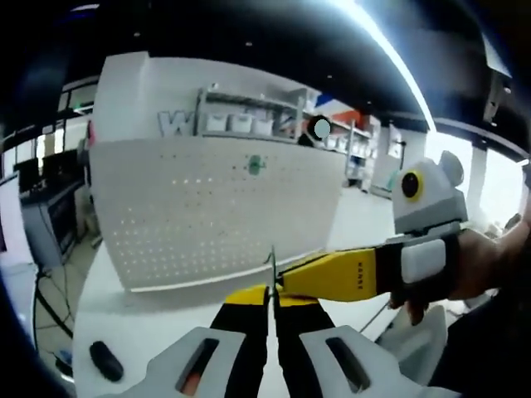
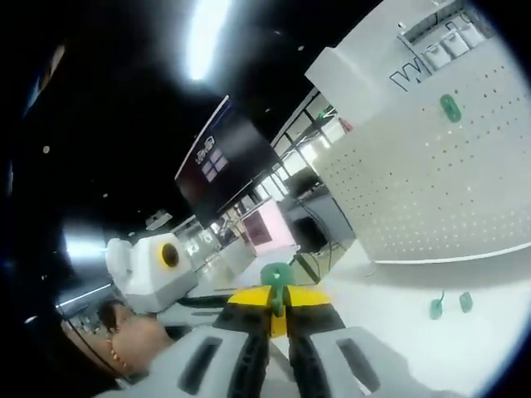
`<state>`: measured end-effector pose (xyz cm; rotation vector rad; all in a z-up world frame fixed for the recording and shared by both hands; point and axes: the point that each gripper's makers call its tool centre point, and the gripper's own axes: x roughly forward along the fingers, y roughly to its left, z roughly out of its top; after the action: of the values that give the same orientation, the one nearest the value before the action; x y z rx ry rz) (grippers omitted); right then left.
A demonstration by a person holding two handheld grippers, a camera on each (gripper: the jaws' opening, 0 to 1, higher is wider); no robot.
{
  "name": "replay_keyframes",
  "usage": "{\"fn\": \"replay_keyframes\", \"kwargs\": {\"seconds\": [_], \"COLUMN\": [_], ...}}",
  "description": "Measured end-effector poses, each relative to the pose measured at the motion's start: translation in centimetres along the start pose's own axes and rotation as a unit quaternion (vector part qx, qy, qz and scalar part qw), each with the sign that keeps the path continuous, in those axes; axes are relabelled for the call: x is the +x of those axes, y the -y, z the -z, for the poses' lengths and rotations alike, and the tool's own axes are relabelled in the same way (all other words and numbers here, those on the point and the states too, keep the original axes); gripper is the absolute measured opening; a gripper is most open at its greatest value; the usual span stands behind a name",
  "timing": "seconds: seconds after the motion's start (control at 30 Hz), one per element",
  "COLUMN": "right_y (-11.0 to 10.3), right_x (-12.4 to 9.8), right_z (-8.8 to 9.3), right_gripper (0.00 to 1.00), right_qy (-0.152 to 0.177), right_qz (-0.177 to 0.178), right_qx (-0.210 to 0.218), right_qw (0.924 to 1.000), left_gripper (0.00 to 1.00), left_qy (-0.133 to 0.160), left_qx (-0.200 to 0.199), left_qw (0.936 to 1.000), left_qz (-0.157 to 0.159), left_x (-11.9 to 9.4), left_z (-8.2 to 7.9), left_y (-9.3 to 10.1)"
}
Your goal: Insert the hook assembly into the mounting plate slot until the hook locks in place.
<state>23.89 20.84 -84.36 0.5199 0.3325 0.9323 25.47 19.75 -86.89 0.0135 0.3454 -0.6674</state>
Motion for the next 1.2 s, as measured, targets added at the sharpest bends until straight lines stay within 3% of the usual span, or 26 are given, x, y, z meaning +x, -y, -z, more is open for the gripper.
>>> {"fn": "replay_keyframes", "kwargs": {"seconds": [0.23, 0.3, 0.43, 0.53, 0.63, 0.67, 0.77, 0.9, 0.97, 1.0, 1.03, 1.2], "right_y": [0.1, 0.2, 0.2, 0.1, 0.1, 0.3, 0.8, 1.2, 1.6, 1.7, 1.8, 2.9], "right_x": [0.4, 0.4, 0.4, 0.3, 0.1, 0.0, -0.2, -0.6, -0.8, -0.9, -1.0, -1.5], "right_z": [1.0, 1.4, 1.8, 1.9, 1.8, 1.8, 1.5, 1.0, 0.8, 0.7, 0.4, 0.7], "right_gripper": [0.0, 0.0, 0.0, 0.0, 0.0, 0.0, 0.0, 0.0, 0.0, 0.0, 0.0, 0.0], "right_qy": [-0.006, -0.021, -0.027, -0.029, -0.028, -0.029, -0.028, -0.022, -0.019, -0.018, -0.014, -0.011], "right_qz": [0.011, 0.012, 0.012, 0.011, 0.009, 0.013, 0.019, 0.026, 0.031, 0.033, 0.034, 0.047], "right_qx": [0.0, -0.019, -0.018, -0.02, -0.025, -0.025, -0.022, -0.025, -0.026, -0.026, -0.025, -0.019], "right_qw": [0.9999, 0.9995, 0.9994, 0.9993, 0.9993, 0.9992, 0.9992, 0.9991, 0.999, 0.9989, 0.999, 0.9987], "left_gripper": [0.02, 0.03, 0.07, 0.16, 0.21, 0.26, 0.41, 0.51, 0.57, 0.6, 0.62, 0.74], "left_qy": [-0.024, -0.029, -0.026, -0.02, -0.013, -0.01, -0.01, -0.014, -0.001, 0.029, 0.037, 0.031], "left_qx": [0.018, 0.024, 0.0, 0.013, -0.045, -0.054, -0.048, -0.031, -0.031, -0.045, -0.053, -0.035], "left_qw": [0.9995, 0.9993, 0.9996, 0.9997, 0.9979, 0.9975, 0.9981, 0.9985, 0.9984, 0.9966, 0.9954, 0.9959], "left_qz": [-0.002, 0.002, 0.012, 0.012, 0.046, 0.044, 0.037, 0.042, 0.047, 0.062, 0.07, 0.077], "left_x": [-0.2, -0.2, -0.3, -0.3, -0.4, -0.4, -0.6, -0.9, -1.1, -1.1, -1.2, -1.3], "left_z": [1.1, 1.6, 2.2, 2.2, 2.5, 2.5, 2.7, 2.8, 2.4, 1.3, 1.0, 1.0], "left_y": [-0.4, -0.4, -0.2, 0.0, 0.9, 0.7, 0.4, 0.6, 0.7, 1.2, 1.6, 2.0]}}
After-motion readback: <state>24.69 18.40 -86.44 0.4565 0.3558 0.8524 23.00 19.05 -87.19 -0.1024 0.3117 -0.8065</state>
